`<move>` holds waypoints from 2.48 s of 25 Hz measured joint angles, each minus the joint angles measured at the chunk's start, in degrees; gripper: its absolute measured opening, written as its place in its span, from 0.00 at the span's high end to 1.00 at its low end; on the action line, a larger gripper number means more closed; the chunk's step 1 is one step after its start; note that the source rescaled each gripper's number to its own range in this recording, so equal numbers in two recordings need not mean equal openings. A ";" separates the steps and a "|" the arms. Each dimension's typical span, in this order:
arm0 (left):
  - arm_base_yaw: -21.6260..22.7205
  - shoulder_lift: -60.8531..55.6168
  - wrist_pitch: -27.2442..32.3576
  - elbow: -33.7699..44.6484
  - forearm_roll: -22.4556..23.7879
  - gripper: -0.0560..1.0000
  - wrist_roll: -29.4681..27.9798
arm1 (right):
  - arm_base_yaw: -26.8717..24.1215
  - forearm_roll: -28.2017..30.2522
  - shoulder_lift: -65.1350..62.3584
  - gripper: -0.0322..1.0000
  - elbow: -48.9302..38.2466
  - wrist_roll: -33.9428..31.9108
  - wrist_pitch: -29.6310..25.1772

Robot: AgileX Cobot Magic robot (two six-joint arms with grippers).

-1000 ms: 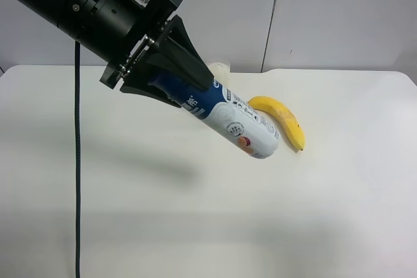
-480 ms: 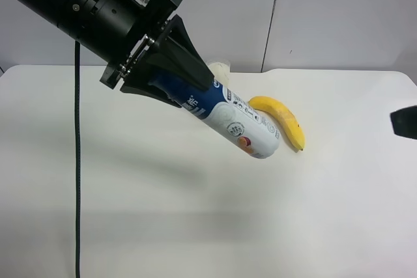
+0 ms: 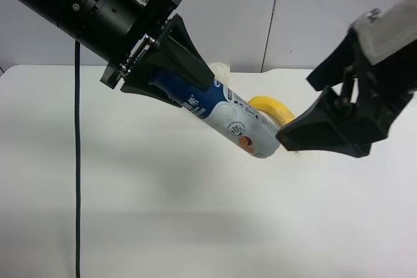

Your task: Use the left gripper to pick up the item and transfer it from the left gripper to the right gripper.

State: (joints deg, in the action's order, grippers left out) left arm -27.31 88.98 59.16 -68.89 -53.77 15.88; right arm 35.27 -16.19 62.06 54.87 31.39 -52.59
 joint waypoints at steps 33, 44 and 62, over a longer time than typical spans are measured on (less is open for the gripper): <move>0.00 0.00 2.17 0.00 -2.55 0.94 0.00 | 3.91 -2.60 15.77 0.00 1.70 7.98 9.58; 0.00 0.00 2.17 0.00 -2.55 0.94 0.00 | 3.91 -8.42 17.20 0.06 1.70 12.92 10.01; 0.00 0.00 2.14 0.00 -2.73 0.94 0.00 | 4.14 -8.29 17.20 0.92 1.83 15.02 8.30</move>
State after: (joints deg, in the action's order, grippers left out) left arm -27.31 88.98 61.30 -68.89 -56.49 15.88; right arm 39.41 -24.48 79.26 56.70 46.41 -44.28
